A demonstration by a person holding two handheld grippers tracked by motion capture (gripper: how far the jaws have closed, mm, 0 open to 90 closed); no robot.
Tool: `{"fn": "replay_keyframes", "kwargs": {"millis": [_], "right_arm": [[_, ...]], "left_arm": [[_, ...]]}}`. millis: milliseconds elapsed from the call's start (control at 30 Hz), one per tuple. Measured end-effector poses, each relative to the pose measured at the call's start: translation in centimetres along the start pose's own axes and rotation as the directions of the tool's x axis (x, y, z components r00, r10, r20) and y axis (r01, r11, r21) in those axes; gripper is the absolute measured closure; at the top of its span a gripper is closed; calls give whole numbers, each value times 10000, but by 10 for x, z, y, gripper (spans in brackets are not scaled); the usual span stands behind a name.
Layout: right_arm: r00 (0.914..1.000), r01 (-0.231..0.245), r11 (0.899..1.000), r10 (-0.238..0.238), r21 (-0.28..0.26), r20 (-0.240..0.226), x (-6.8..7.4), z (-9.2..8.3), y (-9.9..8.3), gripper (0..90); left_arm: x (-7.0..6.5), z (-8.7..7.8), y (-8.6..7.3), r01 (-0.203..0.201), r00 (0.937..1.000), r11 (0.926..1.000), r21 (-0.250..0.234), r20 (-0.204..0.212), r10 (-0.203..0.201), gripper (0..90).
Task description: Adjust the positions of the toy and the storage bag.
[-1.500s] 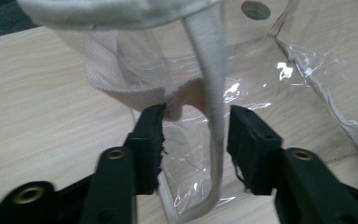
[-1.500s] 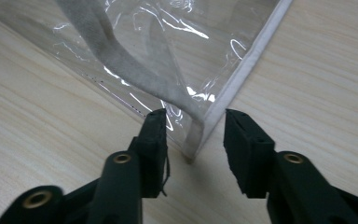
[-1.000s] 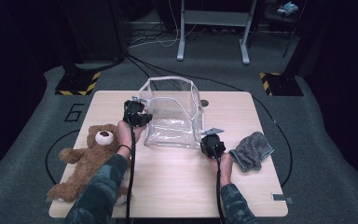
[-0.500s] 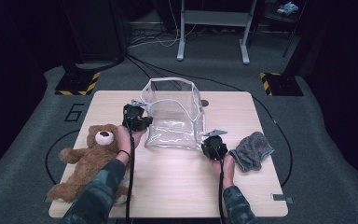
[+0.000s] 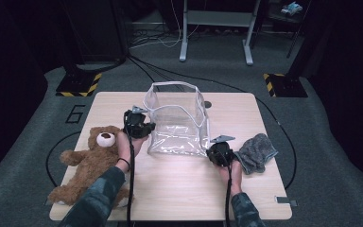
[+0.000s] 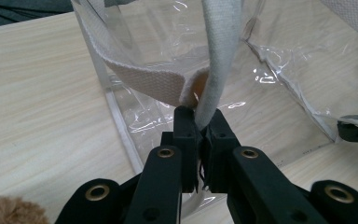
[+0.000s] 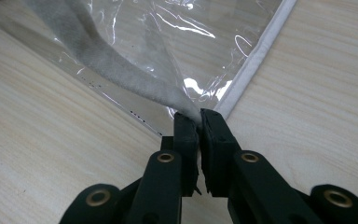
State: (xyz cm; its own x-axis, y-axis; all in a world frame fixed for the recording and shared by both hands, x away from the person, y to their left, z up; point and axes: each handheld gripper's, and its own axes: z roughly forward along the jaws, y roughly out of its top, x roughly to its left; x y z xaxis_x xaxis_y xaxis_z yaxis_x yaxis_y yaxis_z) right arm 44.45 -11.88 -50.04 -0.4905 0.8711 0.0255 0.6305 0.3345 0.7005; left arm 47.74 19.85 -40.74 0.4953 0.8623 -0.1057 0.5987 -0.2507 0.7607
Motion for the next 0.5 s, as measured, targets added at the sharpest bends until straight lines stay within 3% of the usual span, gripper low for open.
{"fn": "replay_keyframes", "kwargs": {"millis": [233, 367, 500], "right_arm": [[9995, -143, 9998, 139, -123, -300, -1, -4, -7, 858], [9990, -64, 9999, 60, -83, -453, 0, -7, -10, 859], [9985, 149, 9997, -159, -194, -530, 2, -11, -15, 859]], "left_arm": [[-4, -5, -7, 139, 9999, 9997, -204, 11, -139, 857], [-6, -10, -12, 140, 9999, 9997, -223, 71, -138, 857], [-9, -15, -19, 384, 9991, 9986, -355, 190, -378, 857]]}}
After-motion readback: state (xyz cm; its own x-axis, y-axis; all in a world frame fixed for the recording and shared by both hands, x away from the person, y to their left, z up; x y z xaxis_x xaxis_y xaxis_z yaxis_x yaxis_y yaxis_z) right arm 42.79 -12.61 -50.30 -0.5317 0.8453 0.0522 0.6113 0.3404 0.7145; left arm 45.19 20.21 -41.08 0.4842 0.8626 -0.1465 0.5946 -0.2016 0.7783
